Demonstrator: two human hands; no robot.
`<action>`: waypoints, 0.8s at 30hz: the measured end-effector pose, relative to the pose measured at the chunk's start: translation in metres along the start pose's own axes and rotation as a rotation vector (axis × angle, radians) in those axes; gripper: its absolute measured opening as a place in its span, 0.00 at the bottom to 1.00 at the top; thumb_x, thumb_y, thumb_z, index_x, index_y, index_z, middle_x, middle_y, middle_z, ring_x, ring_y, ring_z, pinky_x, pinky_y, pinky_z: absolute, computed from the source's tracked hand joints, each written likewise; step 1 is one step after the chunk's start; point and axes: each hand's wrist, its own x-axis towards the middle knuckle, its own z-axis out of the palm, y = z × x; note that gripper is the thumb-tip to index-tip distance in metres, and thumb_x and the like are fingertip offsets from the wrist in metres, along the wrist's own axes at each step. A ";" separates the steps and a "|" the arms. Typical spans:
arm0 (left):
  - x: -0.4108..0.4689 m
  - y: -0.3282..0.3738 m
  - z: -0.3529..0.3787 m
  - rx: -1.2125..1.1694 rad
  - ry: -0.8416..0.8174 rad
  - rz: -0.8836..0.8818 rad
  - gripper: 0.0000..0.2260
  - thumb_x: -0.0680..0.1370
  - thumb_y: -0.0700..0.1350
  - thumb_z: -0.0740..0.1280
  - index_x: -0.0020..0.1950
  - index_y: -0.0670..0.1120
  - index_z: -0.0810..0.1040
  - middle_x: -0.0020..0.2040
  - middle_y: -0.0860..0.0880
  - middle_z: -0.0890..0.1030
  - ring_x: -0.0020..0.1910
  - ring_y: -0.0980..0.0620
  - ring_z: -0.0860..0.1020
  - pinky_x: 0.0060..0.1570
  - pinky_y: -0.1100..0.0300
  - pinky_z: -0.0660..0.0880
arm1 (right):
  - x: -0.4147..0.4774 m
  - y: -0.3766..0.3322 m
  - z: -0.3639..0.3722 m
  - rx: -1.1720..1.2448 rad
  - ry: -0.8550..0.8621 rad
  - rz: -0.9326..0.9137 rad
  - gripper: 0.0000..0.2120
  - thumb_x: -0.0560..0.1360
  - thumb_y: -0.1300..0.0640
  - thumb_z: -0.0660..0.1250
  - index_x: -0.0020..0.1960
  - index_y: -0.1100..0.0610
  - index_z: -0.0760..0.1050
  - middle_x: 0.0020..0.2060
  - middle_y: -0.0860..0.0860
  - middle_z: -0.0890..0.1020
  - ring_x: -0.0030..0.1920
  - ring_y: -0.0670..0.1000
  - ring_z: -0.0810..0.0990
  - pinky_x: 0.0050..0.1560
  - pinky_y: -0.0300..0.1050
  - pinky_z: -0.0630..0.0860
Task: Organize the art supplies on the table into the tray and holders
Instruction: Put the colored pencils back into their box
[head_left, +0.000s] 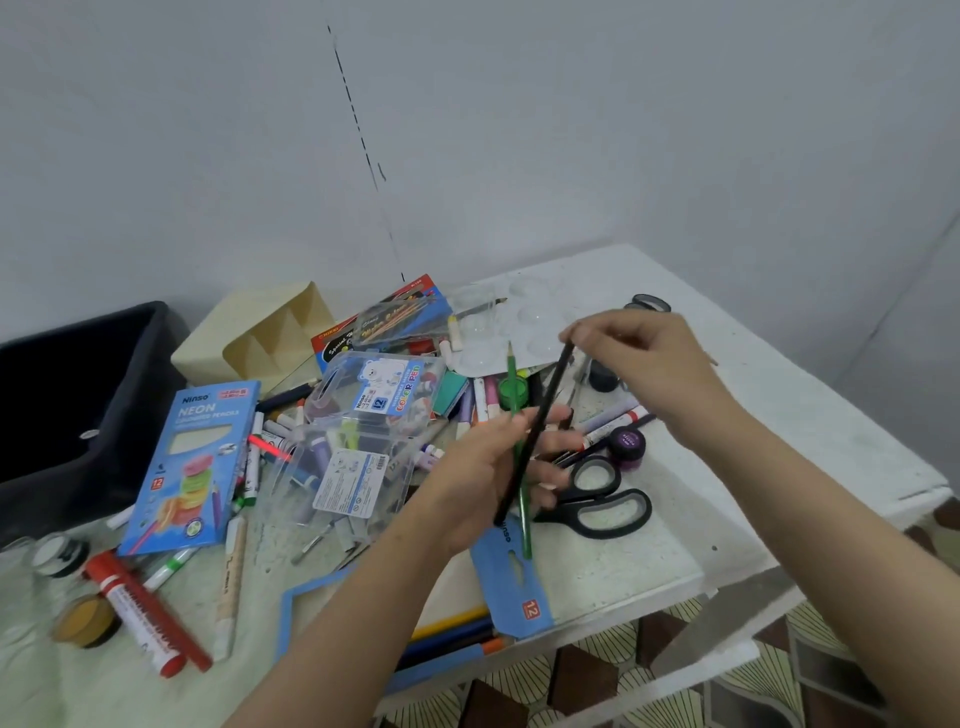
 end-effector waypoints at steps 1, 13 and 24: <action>0.000 -0.001 0.002 -0.027 -0.006 -0.026 0.15 0.83 0.45 0.51 0.58 0.43 0.75 0.35 0.52 0.77 0.25 0.56 0.71 0.24 0.65 0.68 | -0.001 0.006 0.002 -0.068 -0.005 0.000 0.05 0.75 0.55 0.68 0.42 0.50 0.83 0.38 0.46 0.83 0.38 0.53 0.77 0.41 0.35 0.72; -0.008 -0.005 -0.016 -0.204 0.076 -0.005 0.16 0.77 0.46 0.58 0.62 0.40 0.74 0.27 0.53 0.65 0.21 0.60 0.60 0.19 0.69 0.59 | -0.023 0.085 -0.048 -1.096 0.081 0.110 0.11 0.76 0.55 0.65 0.56 0.53 0.81 0.53 0.55 0.78 0.53 0.58 0.72 0.49 0.48 0.64; -0.016 -0.006 -0.013 -0.229 0.083 -0.056 0.16 0.82 0.46 0.53 0.59 0.41 0.77 0.50 0.44 0.84 0.44 0.50 0.83 0.41 0.59 0.80 | -0.025 0.101 -0.057 -0.928 0.014 0.038 0.06 0.74 0.53 0.69 0.49 0.49 0.82 0.54 0.51 0.77 0.54 0.53 0.70 0.53 0.46 0.63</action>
